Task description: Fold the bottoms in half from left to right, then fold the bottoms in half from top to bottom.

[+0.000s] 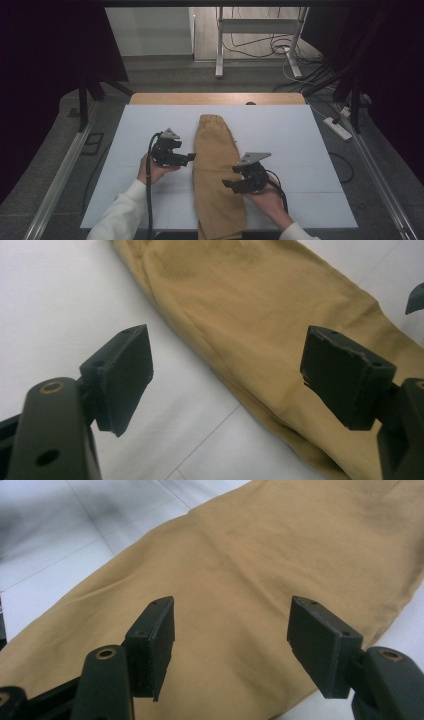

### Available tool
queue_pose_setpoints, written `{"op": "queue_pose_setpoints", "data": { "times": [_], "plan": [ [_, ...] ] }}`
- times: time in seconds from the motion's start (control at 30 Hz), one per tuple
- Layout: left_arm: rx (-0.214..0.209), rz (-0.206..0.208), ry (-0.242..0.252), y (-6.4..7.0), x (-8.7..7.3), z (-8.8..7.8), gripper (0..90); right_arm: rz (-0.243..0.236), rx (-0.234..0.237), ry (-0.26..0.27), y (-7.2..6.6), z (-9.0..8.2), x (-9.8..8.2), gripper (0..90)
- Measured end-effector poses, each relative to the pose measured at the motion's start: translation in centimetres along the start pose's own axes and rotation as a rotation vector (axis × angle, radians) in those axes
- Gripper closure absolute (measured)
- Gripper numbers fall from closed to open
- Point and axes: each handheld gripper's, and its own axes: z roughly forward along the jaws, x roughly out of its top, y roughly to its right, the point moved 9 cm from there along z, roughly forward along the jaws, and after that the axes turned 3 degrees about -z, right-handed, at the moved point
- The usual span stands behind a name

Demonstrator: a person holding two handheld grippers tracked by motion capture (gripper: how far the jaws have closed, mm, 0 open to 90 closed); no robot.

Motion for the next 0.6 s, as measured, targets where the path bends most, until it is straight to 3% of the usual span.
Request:
{"op": "queue_pose_setpoints", "data": {
  "times": [0.6],
  "plan": [
    [-0.007, 0.001, -0.007, -0.4, 0.5, 0.5, 20.6, 0.027, -0.034, 0.01, 3.2, 0.7, 1.2, 35.2]
  ]
}}
